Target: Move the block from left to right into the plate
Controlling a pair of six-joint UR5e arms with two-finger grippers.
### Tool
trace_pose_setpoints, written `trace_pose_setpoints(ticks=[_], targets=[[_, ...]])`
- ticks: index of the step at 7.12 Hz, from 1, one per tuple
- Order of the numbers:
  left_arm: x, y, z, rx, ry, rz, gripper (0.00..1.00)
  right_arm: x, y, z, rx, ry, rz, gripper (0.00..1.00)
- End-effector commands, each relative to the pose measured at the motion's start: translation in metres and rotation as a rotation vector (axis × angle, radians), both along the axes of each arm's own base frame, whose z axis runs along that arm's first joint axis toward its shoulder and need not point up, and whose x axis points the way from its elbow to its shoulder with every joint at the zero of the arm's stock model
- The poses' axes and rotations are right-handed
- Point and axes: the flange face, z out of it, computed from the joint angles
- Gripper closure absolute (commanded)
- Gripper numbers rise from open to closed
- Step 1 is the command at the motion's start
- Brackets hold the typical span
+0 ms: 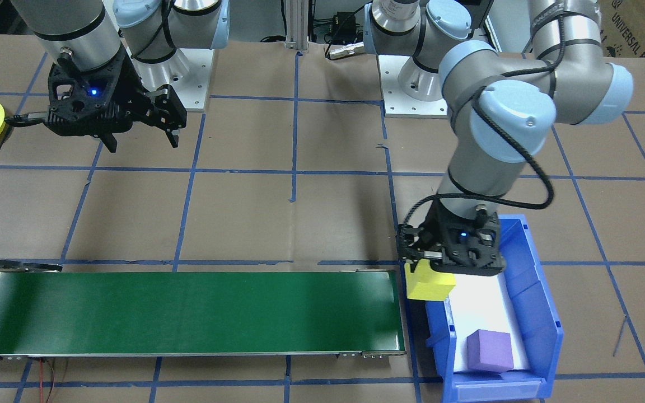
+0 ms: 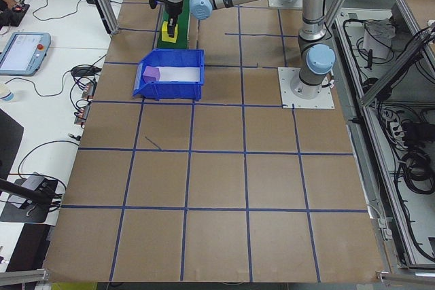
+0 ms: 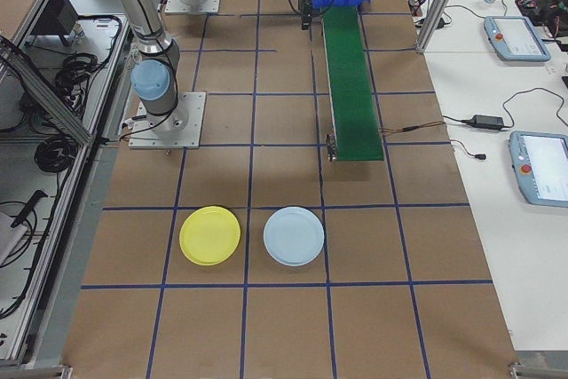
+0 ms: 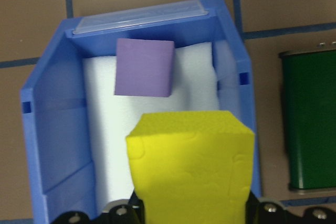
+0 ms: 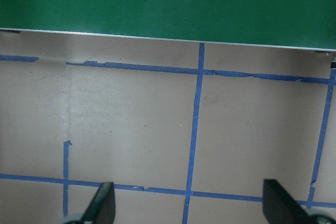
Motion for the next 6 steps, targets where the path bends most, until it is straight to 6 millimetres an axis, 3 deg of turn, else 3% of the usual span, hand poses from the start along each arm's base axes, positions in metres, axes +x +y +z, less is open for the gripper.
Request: trace_pose_setpoints(ticks=[1,3,5,6], targets=[[-0.043,-0.004,-0.043,0.023,-0.005,-0.057,0.48,0.000,0.000,0.000,0.000,0.000,0.000,0.00],[-0.045,-0.020,-0.081,0.017,-0.003,-0.063,0.48,-0.001,0.000,0.000,0.000,0.000,-0.002,0.00],[-0.045,-0.018,-0.089,0.027,-0.002,-0.065,0.43,-0.001,0.000,0.000,0.000,0.000,-0.002,0.00],[-0.045,-0.018,-0.087,0.025,0.002,-0.064,0.00,-0.001,0.000,0.000,0.000,0.000,-0.002,0.00]])
